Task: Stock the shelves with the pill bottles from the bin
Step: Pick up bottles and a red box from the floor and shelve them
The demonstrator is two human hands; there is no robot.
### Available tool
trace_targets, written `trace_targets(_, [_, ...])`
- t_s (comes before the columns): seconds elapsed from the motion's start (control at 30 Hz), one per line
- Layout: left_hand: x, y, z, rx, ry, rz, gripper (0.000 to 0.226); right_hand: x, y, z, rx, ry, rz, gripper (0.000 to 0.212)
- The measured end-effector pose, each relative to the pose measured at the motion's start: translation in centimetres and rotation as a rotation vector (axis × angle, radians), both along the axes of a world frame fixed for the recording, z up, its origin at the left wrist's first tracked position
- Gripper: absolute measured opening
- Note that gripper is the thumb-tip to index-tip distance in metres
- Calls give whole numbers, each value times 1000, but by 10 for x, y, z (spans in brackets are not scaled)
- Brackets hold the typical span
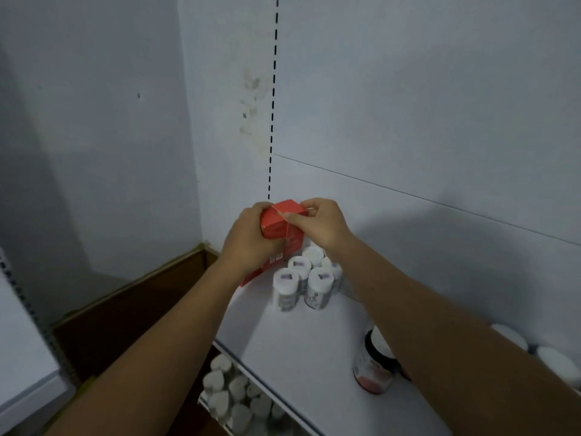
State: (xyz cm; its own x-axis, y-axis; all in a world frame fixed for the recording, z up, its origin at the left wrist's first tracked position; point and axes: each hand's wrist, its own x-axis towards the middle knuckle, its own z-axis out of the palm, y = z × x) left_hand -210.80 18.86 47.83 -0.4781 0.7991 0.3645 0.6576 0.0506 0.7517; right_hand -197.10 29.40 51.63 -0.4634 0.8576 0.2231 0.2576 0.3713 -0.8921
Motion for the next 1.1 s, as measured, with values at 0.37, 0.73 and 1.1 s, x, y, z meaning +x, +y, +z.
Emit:
trace_targets(0.37, [-3, 32, -9, -199, 166, 24, 78, -10, 38, -25, 23, -110, -55, 71])
trace_targets(0.73, [-14, 38, -25, -242, 369, 35, 57, -22, 39, -39, 110, -315, -69, 39])
trace_targets(1.1, [-18, 35, -46, -210, 520, 66, 73, -32, 37, -67, 222, -545, -95, 27])
